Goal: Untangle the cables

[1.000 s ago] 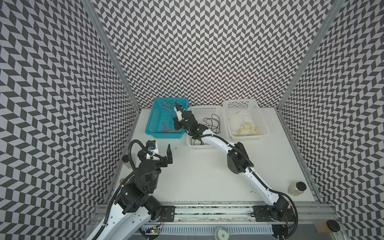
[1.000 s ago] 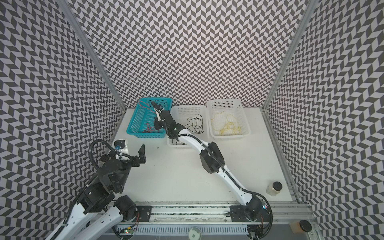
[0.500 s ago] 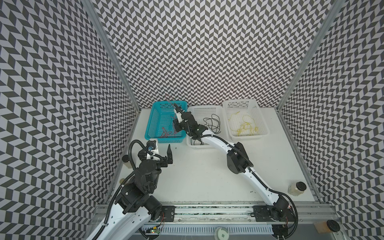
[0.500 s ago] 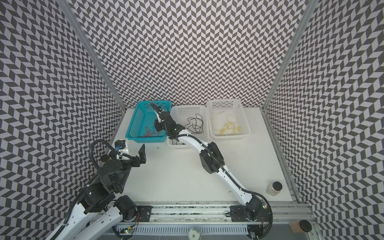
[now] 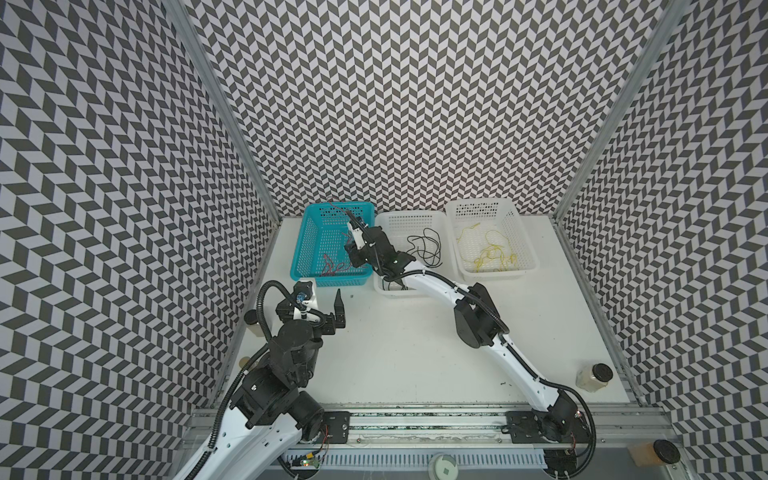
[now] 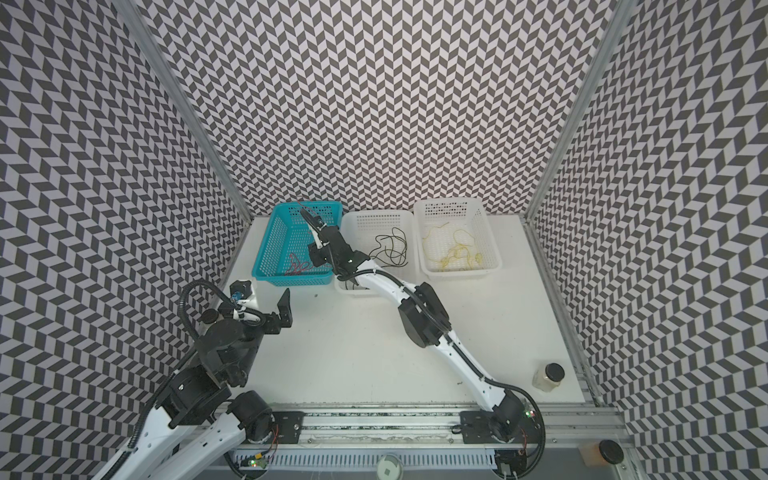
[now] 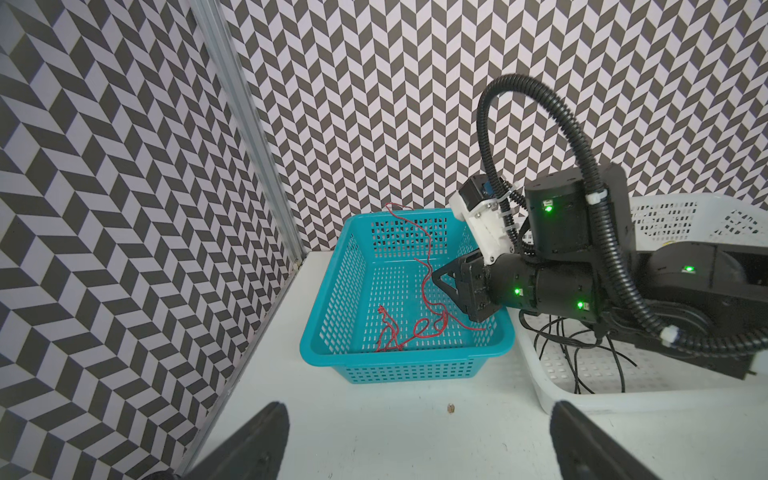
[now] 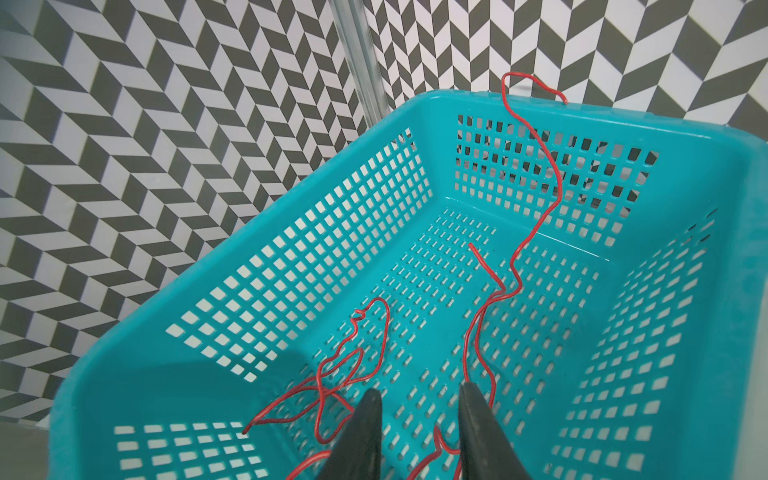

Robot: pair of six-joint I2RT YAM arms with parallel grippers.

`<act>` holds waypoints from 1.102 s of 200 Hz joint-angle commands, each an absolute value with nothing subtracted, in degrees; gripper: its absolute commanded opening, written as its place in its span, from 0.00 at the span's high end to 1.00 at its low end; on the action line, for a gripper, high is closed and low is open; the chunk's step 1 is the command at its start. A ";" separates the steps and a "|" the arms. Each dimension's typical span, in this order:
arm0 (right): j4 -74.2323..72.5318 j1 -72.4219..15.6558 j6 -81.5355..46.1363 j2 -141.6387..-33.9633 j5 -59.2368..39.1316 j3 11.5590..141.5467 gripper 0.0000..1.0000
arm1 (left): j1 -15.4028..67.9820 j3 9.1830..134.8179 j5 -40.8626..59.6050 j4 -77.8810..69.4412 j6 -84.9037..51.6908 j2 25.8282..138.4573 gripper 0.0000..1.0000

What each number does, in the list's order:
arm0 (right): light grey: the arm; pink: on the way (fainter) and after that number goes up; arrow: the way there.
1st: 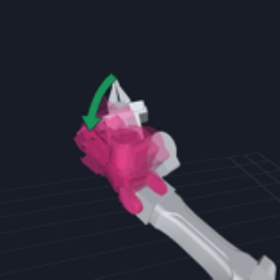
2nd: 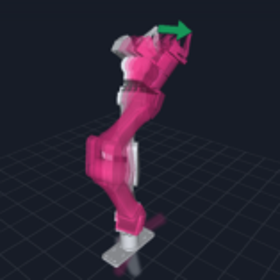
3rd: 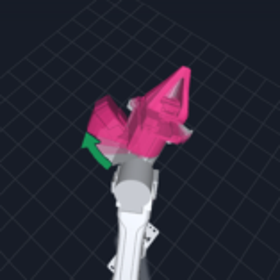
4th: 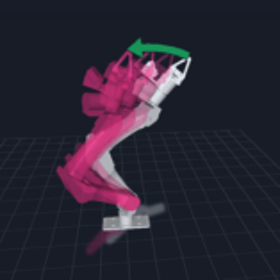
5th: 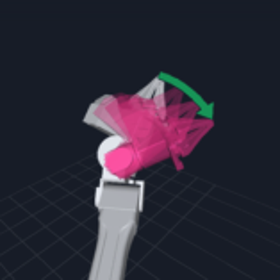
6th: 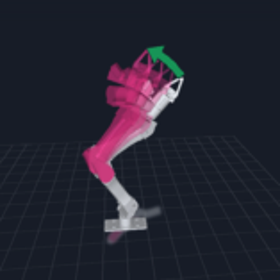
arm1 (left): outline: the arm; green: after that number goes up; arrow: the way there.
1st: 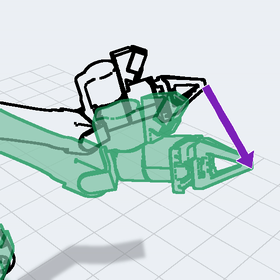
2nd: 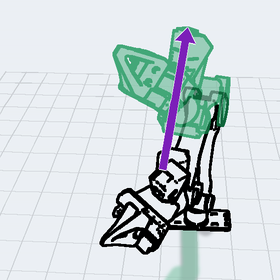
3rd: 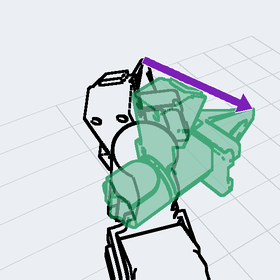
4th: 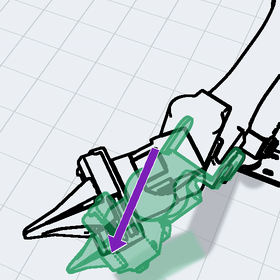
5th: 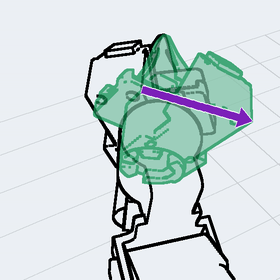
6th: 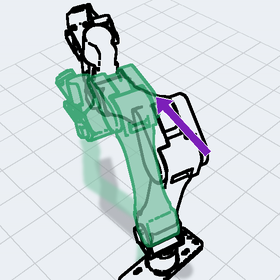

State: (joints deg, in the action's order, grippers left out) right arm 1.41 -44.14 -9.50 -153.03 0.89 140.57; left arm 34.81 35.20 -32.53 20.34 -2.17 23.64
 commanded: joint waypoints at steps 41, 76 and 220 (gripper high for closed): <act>-2.29 -44.24 -7.04 -144.84 -2.81 139.70 0.49 | 34.45 34.94 -32.64 18.98 -1.82 23.10 0.00; -4.95 -44.20 -7.17 -139.33 -4.50 135.82 0.29 | 34.45 34.89 -32.64 19.06 -1.84 23.00 0.00; -5.63 -42.98 5.89 -93.16 8.35 95.86 0.00 | 34.45 34.41 -32.02 18.55 -3.52 24.78 0.00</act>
